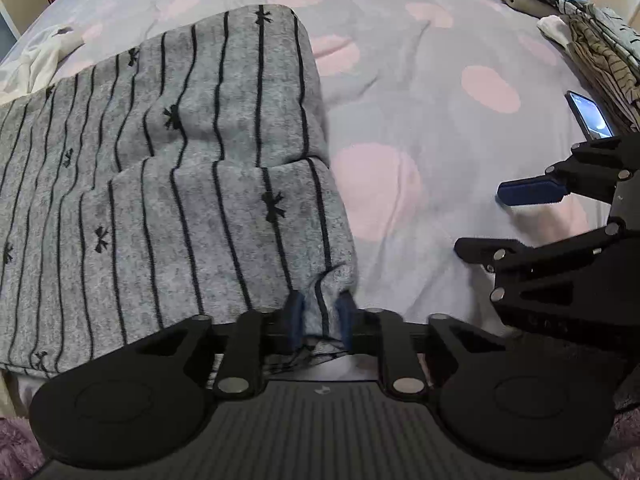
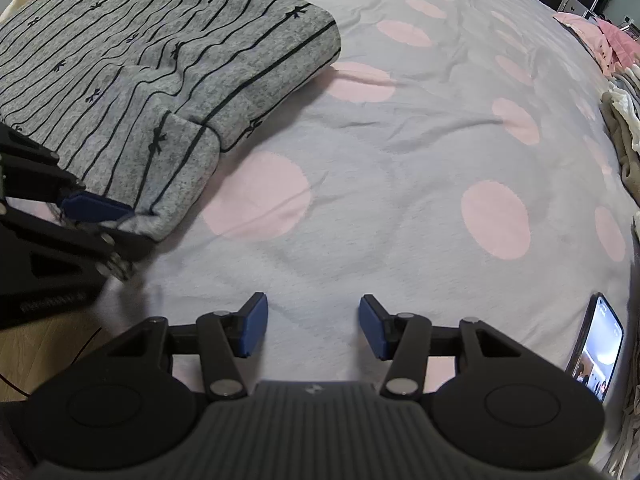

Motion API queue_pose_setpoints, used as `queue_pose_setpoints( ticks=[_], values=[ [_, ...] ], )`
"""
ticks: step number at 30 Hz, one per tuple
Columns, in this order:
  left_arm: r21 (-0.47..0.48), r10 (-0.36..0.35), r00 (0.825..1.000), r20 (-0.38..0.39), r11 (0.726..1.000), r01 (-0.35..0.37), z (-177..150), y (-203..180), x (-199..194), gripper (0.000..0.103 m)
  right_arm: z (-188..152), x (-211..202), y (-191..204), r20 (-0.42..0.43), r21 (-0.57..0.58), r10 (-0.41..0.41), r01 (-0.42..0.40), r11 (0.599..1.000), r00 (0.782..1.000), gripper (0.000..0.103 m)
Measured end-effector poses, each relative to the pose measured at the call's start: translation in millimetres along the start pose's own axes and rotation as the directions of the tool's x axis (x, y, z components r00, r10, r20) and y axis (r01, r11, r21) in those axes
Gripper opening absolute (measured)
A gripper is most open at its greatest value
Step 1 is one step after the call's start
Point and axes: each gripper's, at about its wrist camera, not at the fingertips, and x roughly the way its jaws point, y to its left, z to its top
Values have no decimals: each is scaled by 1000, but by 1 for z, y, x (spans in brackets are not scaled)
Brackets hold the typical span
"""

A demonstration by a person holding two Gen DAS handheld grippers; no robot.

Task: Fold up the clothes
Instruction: 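Grasp the folded striped garment's edge with the left gripper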

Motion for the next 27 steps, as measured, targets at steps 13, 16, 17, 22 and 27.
queue_pose_setpoints(
  ticks=[13,16,17,22,27],
  values=[
    [39,-91,993,-74,995,94,-14,29,-38,10,30,-16,0,191,-532,42,68,844,981,55],
    [42,-106,991,-78,993,109,-16,32,-41,10,36,-6,2,273,-708,36,175,684,961,60],
    [37,-111,991,-78,993,114,-13,31,-41,10,36,-3,3,306,-752,39,217,623,951,61],
    [13,-140,987,-77,990,142,2,23,-36,10,42,20,9,433,-870,74,395,294,898,64],
    [-9,-164,984,-68,986,164,1,31,-44,10,43,42,9,464,-880,162,474,-29,871,69]
  ],
)
